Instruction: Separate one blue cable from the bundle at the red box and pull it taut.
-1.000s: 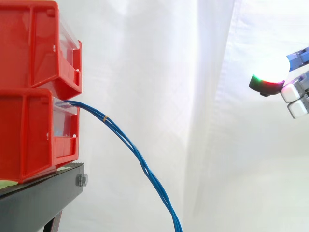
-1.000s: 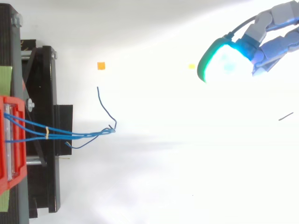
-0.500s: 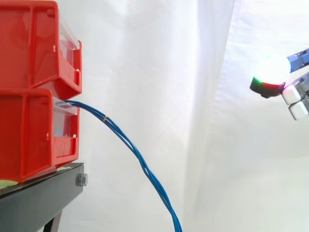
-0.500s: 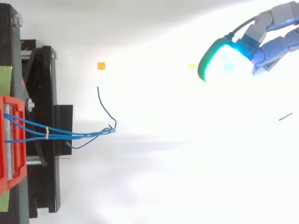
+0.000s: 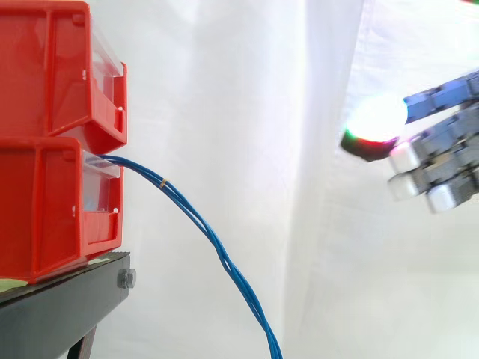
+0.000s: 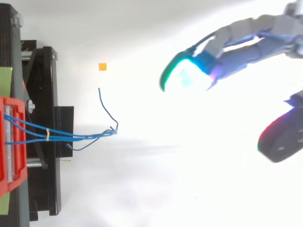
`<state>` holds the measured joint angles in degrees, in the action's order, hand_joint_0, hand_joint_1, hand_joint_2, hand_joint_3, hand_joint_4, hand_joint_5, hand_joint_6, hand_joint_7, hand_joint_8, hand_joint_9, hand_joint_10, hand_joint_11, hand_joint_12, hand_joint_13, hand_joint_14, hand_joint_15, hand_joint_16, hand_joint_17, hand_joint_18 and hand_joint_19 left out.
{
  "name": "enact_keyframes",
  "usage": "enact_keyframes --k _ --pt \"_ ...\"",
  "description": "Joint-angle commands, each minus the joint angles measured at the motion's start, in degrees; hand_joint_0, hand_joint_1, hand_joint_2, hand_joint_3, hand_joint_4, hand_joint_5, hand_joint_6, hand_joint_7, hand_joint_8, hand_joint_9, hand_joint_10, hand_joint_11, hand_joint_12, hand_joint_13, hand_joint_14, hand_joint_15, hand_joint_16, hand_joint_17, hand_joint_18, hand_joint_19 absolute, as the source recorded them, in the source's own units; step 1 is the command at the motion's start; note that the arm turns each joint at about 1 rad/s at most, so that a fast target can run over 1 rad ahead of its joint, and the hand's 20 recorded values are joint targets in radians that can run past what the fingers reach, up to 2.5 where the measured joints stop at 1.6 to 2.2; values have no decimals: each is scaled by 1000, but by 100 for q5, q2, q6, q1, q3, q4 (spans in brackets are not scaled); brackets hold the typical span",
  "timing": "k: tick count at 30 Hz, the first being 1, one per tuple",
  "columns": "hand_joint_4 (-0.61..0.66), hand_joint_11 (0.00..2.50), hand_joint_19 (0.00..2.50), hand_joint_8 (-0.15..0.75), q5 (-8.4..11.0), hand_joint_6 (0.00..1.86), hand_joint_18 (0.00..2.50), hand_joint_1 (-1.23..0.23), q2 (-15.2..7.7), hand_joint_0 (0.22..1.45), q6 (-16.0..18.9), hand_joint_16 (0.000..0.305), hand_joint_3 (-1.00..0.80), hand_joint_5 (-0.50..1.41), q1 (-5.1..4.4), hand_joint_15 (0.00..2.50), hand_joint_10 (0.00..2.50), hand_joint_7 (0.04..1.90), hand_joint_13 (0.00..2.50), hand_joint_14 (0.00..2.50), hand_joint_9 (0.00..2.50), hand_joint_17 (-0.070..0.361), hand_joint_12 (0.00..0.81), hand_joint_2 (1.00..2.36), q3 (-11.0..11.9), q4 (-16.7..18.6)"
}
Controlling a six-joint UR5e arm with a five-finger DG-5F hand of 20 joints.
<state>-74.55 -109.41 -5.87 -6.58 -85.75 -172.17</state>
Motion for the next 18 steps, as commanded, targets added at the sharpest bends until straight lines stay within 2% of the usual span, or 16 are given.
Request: enact_keyframes --k 1,3,7,11,13,18 --pt "215 370 474 273 -60 502 386 -785 -309 548 7 44 -487 -203 -19 292 12 738 499 12 635 99 356 1000 287 -80" --pt "217 401 471 274 -78 502 403 -790 -361 554 -19 43 -486 -202 -28 301 13 749 516 12 653 97 354 1001 322 -71" --pt "226 448 469 274 37 502 450 -796 -361 559 -98 42 -488 -198 -81 327 14 766 566 15 668 94 340 1001 313 245" --pt "228 458 469 277 63 502 496 -799 -458 561 -133 40 -492 -197 -81 363 14 769 634 15 675 91 337 1000 313 412" --pt "230 459 474 278 186 502 521 -798 -599 561 -133 40 -487 -197 -81 376 14 769 656 15 676 90 333 1000 340 429" --pt "232 446 479 278 283 502 554 -785 -862 563 -133 40 -487 -196 -81 391 14 769 691 16 681 89 329 1000 445 561"
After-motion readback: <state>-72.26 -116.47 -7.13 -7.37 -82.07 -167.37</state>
